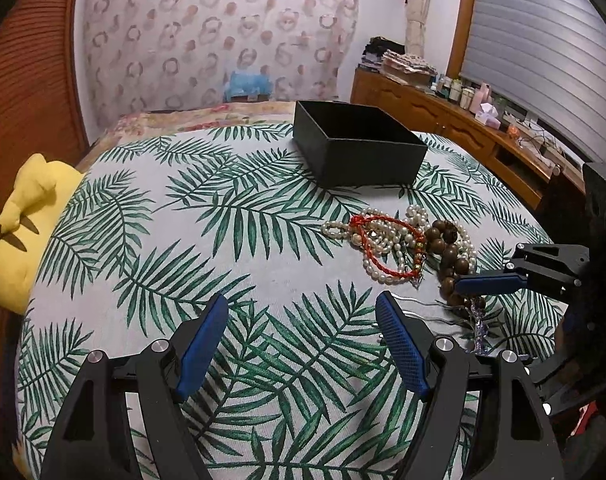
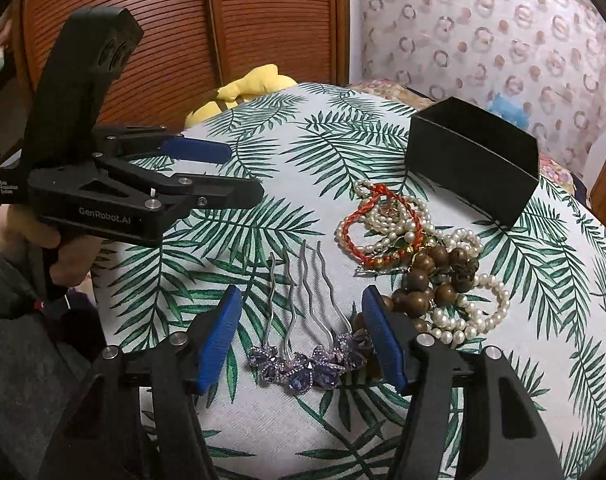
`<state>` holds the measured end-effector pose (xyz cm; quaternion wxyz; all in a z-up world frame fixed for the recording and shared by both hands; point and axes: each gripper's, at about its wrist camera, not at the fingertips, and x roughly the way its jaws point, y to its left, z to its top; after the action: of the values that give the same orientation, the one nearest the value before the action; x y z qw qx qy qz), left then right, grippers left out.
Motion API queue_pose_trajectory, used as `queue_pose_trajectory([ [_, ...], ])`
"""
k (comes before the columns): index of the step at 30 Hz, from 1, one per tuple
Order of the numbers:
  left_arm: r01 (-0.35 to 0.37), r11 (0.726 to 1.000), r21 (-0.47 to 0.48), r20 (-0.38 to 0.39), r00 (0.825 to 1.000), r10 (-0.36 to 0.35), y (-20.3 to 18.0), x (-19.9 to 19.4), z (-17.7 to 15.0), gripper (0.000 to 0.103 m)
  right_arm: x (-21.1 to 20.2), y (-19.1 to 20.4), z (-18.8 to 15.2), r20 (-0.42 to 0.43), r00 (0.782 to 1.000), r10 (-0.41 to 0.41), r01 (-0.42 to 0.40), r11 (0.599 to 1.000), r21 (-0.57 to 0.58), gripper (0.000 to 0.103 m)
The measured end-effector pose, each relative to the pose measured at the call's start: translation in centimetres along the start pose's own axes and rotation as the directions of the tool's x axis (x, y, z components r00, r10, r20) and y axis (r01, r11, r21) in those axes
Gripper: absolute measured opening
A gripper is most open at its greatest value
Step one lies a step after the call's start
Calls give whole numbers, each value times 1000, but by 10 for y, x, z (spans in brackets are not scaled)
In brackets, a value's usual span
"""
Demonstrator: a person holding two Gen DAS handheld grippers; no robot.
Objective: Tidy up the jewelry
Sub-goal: 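Grasp the purple-flower hair comb with the right tool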
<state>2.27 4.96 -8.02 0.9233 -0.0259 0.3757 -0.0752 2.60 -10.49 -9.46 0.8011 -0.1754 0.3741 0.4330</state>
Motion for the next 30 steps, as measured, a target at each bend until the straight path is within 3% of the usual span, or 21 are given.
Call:
queue_pose_trajectory([
  [11,0,1000,-14,-7,1000,0,1,4,-4,73,17,9,8,-67,997,-25,20,997,-75,65],
  [14,-5,1000,-19,-5,1000,5,4,3,-4,73,20,8,8,-77,996,-37,30,996,-86,54],
  [15,-5,1000,-22,-5,1000,5,4,3,-4,73,20,6,8,-76,996,-36,29,996,-81,44],
  [16,-4,1000,-25,-4,1000,4,5,3,-4,73,20,5,8,-75,996,-44,38,996,-81,40],
  [18,-4,1000,-27,-6,1000,4,6,4,-5,73,19,3,7,-75,996,-46,40,996,-79,39],
  [30,6,1000,-8,-16,1000,-6,-3,9,-4,73,-24,-25,3,66,993,-93,91,995,30,39],
])
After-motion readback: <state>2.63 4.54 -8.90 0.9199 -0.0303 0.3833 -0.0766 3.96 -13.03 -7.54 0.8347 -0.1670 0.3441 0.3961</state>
